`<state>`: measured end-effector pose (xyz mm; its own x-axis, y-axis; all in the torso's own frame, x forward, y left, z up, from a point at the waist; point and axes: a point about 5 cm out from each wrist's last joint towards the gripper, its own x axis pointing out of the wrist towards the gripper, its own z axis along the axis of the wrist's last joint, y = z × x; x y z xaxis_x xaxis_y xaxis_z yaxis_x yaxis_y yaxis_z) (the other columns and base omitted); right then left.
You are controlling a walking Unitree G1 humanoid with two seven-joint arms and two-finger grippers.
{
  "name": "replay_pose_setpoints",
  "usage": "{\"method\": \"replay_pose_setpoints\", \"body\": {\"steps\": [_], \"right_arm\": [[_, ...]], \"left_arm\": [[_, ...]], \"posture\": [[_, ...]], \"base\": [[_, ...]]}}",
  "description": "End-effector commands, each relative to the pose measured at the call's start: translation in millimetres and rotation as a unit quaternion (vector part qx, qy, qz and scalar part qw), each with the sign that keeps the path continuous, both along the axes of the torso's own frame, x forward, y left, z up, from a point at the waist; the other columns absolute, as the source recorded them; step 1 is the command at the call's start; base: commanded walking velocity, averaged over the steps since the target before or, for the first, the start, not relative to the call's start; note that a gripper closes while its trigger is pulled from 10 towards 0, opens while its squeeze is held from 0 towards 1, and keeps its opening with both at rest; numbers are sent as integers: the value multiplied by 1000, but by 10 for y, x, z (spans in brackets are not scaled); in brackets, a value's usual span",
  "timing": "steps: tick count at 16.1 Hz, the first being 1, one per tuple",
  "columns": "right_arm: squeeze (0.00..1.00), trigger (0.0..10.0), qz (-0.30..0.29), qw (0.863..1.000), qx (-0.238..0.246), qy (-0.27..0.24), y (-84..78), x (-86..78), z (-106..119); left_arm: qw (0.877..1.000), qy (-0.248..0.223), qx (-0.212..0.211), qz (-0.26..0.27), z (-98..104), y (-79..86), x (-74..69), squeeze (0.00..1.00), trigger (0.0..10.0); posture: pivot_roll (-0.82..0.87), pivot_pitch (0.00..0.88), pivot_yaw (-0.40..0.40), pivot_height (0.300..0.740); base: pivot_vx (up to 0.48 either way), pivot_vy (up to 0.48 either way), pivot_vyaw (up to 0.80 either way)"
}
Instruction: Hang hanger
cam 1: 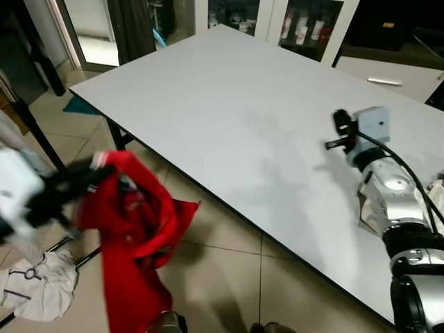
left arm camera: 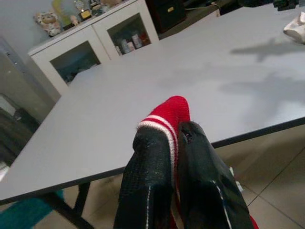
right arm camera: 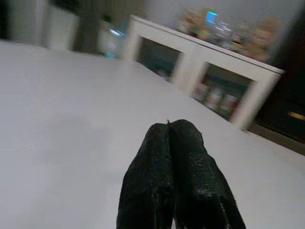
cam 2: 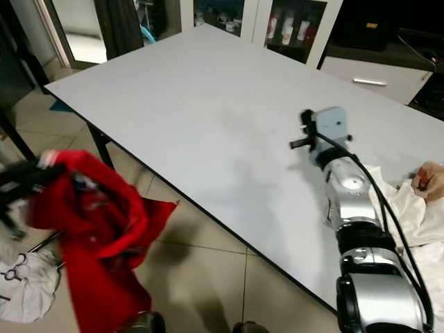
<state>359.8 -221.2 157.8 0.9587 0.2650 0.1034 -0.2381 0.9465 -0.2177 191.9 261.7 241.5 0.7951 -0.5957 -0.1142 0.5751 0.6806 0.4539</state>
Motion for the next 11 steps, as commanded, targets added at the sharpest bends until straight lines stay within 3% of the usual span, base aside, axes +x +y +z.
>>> {"method": "replay_pose_setpoints", "body": {"steps": [1, 2, 3, 10, 11], "right_arm": [[0, 10000, 52, 999, 10, 6, 103, -12, 16], [0, 10000, 109, 994, 6, 20, 228, -43, -5], [0, 10000, 224, 973, -16, 46, 469, -166, -67], [0, 10000, 375, 922, -29, 98, 862, -425, -216], [0, 10000, 374, 922, -33, 93, 954, -425, -233]], "left_arm": [[1000, -25, 4, -8, 166, 25, -22, 0, 10000], [999, -31, 5, -10, 243, 52, -22, 0, 10000], [999, -49, 7, -19, 398, 88, -14, 0, 10000], [993, -102, 27, -54, 921, 138, 78, 0, 10000], [992, -104, 27, -60, 943, 134, 111, 0, 10000]], "posture": [[136, 45, -40, 740], [136, 47, -40, 740], [137, 51, -43, 740], [142, 55, -44, 740], [137, 54, -38, 740]], "base": [[0, 0, 0], [0, 0, 0], [0, 0, 0], [0, 0, 0], [0, 0, 0]]}}
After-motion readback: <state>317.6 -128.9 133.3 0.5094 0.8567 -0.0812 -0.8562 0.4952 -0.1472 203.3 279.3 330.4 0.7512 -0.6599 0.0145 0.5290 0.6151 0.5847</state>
